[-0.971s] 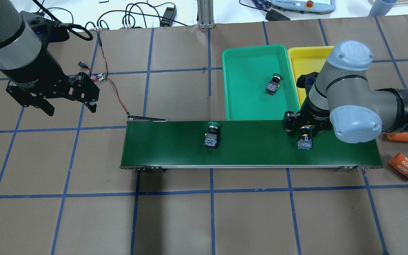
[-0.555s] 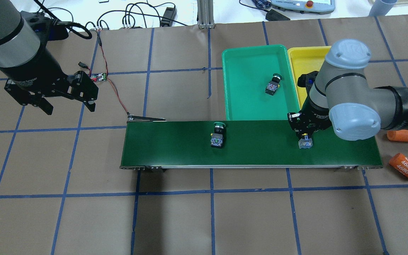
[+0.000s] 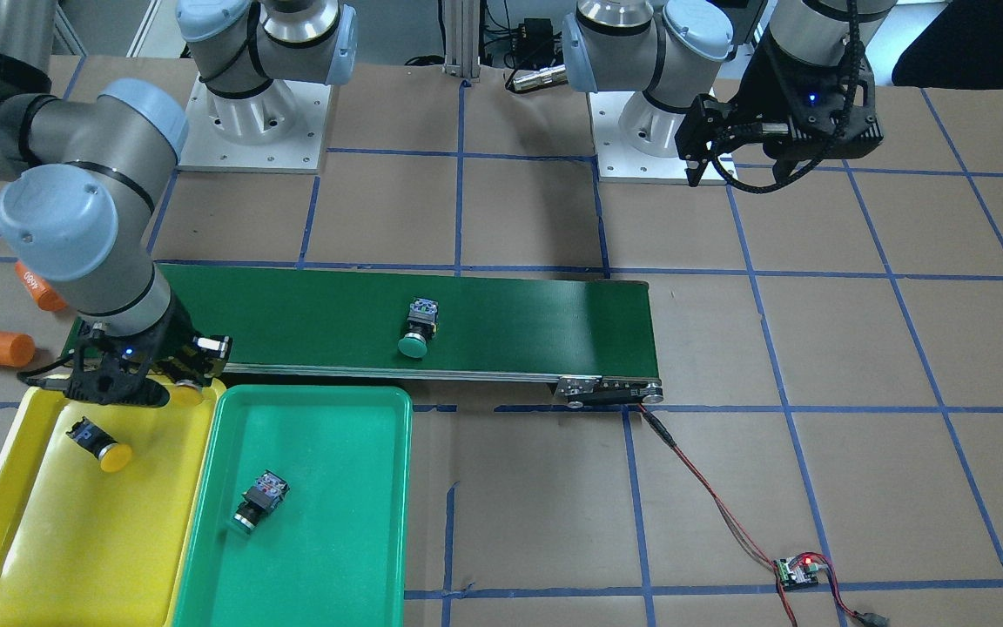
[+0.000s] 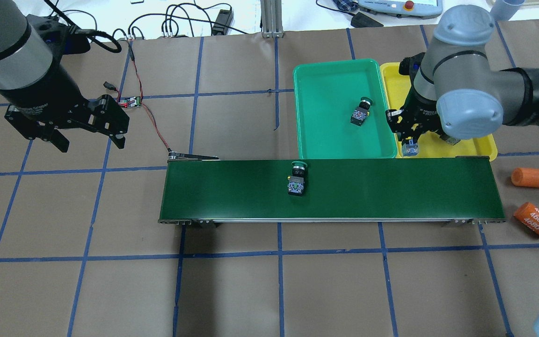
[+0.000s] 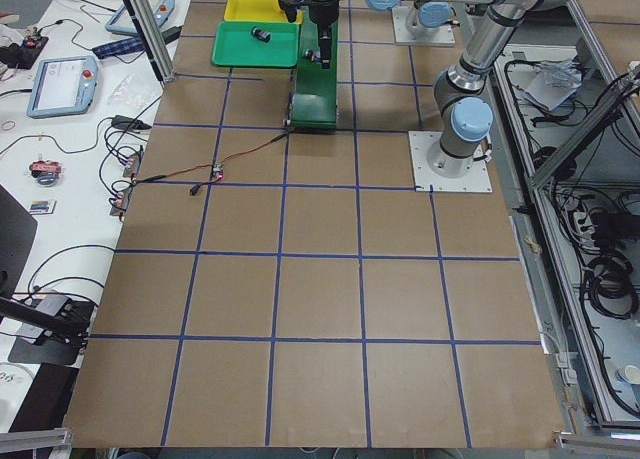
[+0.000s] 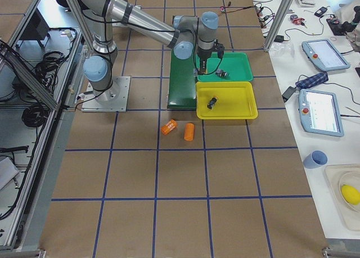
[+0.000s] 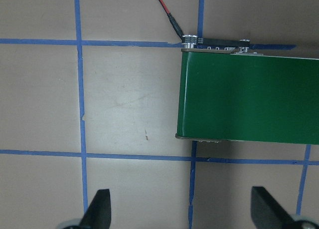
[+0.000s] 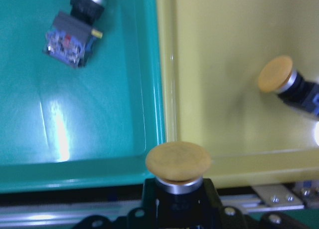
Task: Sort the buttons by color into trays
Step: 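Carry the yellow button with the right gripper into the yellow tray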
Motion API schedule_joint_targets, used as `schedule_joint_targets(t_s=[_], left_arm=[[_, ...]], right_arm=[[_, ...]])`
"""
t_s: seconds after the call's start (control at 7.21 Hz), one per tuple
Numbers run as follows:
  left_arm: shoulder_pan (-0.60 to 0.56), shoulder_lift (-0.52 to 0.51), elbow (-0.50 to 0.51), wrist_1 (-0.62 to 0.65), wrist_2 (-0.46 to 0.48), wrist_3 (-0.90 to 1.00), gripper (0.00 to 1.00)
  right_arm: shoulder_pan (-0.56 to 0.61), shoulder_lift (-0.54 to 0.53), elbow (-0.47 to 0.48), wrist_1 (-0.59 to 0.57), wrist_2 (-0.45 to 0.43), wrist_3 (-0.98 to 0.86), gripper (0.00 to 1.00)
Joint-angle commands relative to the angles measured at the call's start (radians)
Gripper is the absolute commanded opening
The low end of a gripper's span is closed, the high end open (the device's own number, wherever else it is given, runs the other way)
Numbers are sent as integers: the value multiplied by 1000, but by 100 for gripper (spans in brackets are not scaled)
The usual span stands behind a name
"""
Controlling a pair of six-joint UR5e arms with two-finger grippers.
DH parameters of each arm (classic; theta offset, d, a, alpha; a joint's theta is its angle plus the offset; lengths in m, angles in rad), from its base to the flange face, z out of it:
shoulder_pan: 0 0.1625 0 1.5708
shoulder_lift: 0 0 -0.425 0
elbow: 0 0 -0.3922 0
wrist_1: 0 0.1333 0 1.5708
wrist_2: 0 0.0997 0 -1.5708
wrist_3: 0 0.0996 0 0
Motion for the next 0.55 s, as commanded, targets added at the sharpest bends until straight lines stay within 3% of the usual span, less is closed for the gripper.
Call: schedule_joint_targets(t_s=[0.0,0.28,0.42], left_arm=[[0,4,-10,-1,1,1,100],[0,4,-14,-1,1,1,100],[0,4,-17,-3,3,1,100]], right_arm=[[-3,155,-198,41,-4,-62,33],[-15,186,-233,58,-4,-116,38],[-34,188,-231,61,-2,-117,65]])
